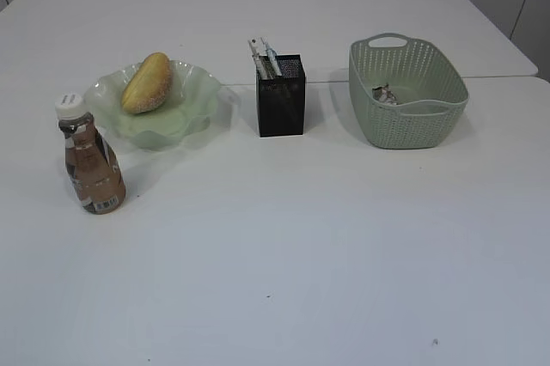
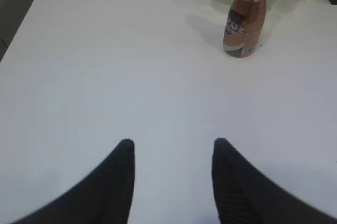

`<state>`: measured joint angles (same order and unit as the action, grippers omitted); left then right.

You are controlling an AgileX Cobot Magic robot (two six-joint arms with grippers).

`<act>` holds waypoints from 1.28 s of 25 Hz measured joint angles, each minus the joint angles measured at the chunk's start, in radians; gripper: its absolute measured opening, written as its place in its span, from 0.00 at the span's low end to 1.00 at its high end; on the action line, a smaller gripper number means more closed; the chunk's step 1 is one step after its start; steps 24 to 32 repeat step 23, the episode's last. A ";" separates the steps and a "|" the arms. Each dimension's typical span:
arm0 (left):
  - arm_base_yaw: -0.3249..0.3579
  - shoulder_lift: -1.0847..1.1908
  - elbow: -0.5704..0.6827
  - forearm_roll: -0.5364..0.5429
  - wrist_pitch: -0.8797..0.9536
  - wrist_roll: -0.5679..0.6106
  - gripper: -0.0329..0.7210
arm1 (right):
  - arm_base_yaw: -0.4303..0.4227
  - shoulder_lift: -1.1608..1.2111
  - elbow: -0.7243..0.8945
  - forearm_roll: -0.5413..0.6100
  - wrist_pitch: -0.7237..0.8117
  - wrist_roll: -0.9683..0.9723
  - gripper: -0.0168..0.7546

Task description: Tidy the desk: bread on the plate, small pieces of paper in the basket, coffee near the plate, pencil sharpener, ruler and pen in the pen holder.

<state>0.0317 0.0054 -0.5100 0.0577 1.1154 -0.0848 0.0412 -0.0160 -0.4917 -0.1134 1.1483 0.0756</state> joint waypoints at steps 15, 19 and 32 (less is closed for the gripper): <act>0.002 0.000 0.000 0.000 0.000 0.000 0.49 | -0.009 -0.001 0.000 0.000 0.000 0.000 0.48; 0.002 0.000 0.000 0.000 0.000 0.000 0.49 | -0.017 -0.001 0.000 0.000 0.000 0.000 0.48; 0.002 0.000 0.000 0.000 0.000 0.000 0.49 | -0.018 -0.001 0.000 0.000 0.000 0.000 0.48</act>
